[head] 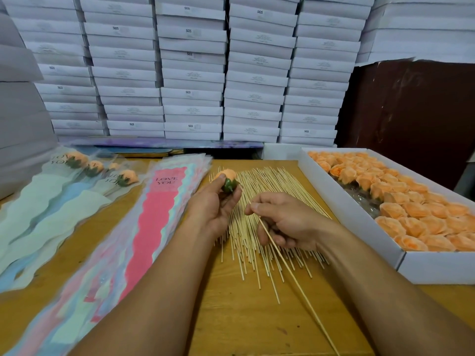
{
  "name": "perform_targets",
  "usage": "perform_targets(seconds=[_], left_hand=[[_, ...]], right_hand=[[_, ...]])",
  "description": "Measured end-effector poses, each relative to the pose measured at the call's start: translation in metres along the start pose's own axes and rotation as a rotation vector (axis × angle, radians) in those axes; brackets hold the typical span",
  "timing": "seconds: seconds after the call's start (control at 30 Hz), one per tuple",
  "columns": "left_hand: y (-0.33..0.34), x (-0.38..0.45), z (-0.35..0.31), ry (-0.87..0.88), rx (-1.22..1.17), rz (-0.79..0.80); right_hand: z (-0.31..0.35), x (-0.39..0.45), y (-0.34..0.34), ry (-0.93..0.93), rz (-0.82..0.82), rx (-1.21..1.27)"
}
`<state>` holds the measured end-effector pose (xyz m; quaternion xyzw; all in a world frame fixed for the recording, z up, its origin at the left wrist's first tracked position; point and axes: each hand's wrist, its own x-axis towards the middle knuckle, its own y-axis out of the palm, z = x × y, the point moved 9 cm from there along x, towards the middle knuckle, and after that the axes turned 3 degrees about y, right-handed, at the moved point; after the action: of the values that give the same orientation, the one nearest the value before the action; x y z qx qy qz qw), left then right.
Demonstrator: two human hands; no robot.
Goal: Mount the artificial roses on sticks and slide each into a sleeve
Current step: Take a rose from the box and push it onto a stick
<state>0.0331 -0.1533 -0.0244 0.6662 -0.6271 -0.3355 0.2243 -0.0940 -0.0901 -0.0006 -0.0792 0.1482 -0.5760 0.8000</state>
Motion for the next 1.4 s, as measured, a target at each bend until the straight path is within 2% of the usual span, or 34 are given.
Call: perform_targets(seconds=[0.5, 1.4], left_hand=[[0.002, -0.002, 0.007, -0.087, -0.048, 0.01], [0.004, -0.005, 0.008, -0.082, -0.006, 0.023]], right_hand=[[0.004, 0.003, 0.012, -0.099, 0.07, 0.022], [0.001, 0.004, 0.013, -0.055, 0.046, 0.011]])
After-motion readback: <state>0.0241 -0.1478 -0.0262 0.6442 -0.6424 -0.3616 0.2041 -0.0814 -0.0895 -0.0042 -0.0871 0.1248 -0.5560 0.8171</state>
